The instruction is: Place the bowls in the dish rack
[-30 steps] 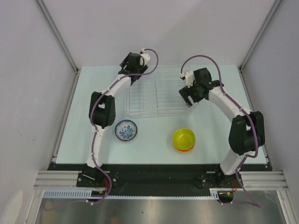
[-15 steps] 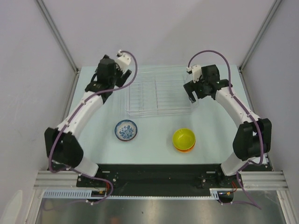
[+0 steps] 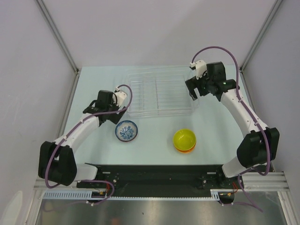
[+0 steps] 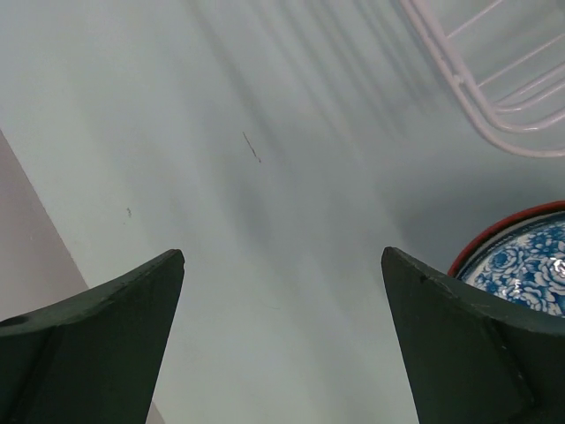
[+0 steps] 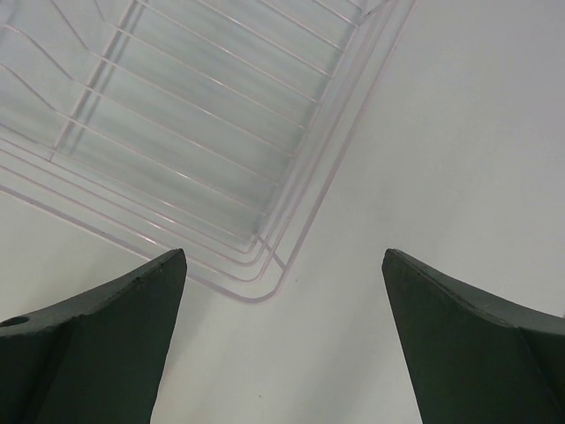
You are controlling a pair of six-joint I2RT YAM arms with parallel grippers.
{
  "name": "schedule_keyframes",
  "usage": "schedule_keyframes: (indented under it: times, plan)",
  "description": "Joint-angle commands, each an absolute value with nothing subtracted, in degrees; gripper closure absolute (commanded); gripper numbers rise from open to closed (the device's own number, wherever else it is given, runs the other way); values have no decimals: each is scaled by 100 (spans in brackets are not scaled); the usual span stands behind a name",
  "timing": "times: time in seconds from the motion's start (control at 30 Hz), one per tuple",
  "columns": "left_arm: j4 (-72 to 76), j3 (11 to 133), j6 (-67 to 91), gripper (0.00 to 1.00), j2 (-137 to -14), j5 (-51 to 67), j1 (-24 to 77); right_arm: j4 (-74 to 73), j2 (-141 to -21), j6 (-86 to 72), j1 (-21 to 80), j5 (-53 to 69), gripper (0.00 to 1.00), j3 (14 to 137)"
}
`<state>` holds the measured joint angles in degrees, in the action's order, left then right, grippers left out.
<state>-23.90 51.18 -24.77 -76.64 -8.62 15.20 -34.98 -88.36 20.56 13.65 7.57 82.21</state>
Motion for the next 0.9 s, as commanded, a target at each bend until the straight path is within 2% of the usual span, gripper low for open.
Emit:
schedule_keyframes:
  times: [0.0,0.2,0.4,0.6,0.87]
  plan:
    - [-2434,5080,-2241,1,-7173,-440,1512,-3507,-8482,1995,1389,791,0,8297]
    - [-2733,5036,-2241,4,-6882,-45,1512,-3498,-8403,1995,1389,730,0,8209]
    - [-2988,4773,-2487,14,-6768,544,1512,-3480,-8376,1995,1397,677,0,8191]
    - [-3155,4553,-2628,19,-6715,923,1512,-3472,-8332,1986,1441,633,0,8130]
    - [-3155,4412,-2742,34,-6846,1195,1512,-3419,-8323,1942,1529,563,0,8060]
